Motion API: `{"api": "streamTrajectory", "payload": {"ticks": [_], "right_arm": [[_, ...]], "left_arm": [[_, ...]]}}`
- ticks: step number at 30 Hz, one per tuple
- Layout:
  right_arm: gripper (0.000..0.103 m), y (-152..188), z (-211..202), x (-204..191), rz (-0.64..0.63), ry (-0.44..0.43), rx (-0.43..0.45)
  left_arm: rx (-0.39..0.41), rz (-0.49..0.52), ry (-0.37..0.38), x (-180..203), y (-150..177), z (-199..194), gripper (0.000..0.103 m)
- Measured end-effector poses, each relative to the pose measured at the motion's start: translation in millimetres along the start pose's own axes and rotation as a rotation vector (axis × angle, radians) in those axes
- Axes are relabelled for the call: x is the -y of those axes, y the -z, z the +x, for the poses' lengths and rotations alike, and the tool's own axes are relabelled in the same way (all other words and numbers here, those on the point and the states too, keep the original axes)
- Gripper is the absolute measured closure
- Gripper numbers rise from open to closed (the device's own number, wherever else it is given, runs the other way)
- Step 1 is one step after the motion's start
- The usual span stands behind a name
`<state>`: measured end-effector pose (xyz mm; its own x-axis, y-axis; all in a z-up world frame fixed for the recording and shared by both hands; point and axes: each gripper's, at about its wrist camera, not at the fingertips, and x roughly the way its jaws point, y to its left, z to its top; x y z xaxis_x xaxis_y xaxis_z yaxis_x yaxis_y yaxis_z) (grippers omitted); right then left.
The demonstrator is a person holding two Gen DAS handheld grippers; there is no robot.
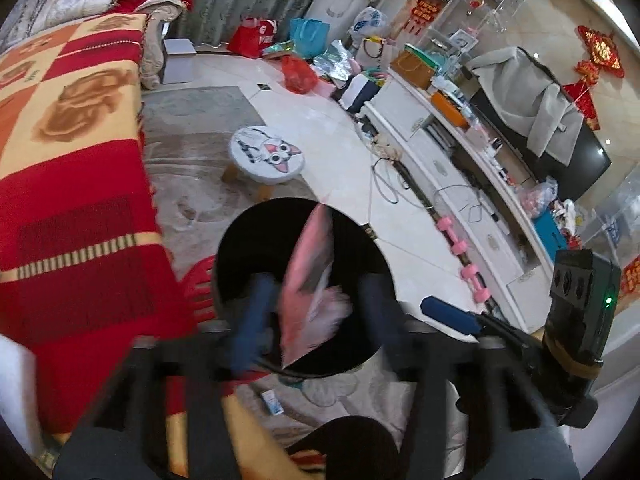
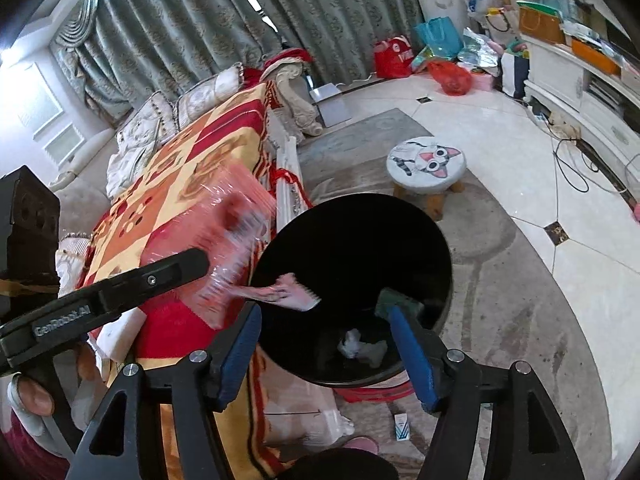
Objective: Collect trash
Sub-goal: 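Bring both open tools back to the trash pile on the blanket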
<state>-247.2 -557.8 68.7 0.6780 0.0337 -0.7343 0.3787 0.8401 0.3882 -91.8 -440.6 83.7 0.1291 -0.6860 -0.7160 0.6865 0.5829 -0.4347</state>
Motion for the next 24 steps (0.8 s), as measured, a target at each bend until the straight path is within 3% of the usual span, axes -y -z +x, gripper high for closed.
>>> {"api": "streamTrajectory", "payload": {"ticks": [8, 14, 24], "right_arm": [[0.035, 2, 3, -2, -0.002, -0.009, -0.008], [0.035, 5, 13, -25, -0.046, -0.034, -0.029], [0.035, 15, 21, -70, -0.126, -0.067, -0.060]], "left_arm": [[-0.009, 0.001, -0.083, -7, 5, -9, 0.042], [0.016, 0.004, -0.184, -17, 15, -32, 0.042], [0.058, -0.012, -0.279, -40, 35, -74, 0.042]]}}
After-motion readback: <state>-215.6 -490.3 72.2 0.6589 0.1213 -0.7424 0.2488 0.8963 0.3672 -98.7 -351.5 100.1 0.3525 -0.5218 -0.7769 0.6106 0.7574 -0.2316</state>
